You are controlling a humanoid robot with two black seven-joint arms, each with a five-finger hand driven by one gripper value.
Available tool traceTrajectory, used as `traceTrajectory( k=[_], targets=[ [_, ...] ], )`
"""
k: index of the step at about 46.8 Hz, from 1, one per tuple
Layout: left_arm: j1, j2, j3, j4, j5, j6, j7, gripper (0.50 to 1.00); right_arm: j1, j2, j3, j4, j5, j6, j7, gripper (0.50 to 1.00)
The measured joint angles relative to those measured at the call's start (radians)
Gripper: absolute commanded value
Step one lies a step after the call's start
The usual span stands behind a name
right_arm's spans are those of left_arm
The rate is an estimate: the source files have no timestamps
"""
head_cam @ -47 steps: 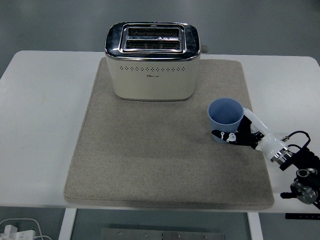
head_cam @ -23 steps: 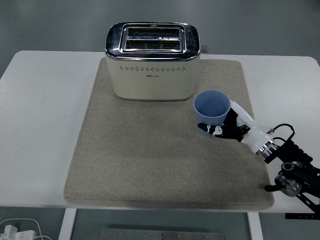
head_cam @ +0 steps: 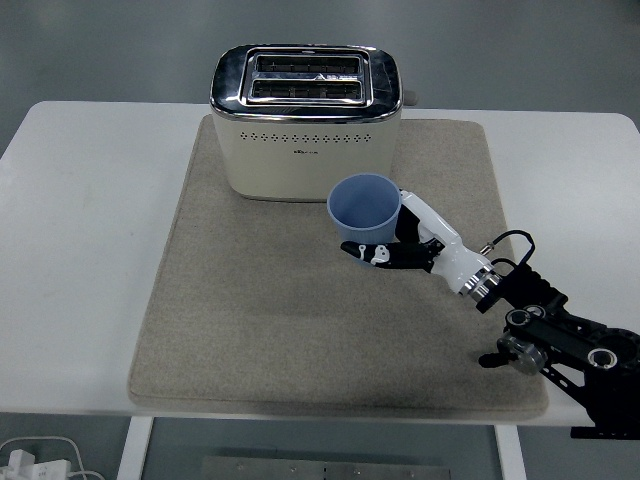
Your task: Put the water cup in front of the bread machine
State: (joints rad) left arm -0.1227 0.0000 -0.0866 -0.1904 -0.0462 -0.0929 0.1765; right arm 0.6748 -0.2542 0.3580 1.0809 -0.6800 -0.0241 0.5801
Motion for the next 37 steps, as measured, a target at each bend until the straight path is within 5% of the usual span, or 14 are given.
traceTrajectory(
  k=[37],
  targets=[
    [-0.001, 0.000, 0.000, -0.011, -0.001, -0.001, 0.000, 1.000, 0.149, 0.224, -0.074, -0.198, 0.014, -0.021, -0.016, 0.500]
  ],
)
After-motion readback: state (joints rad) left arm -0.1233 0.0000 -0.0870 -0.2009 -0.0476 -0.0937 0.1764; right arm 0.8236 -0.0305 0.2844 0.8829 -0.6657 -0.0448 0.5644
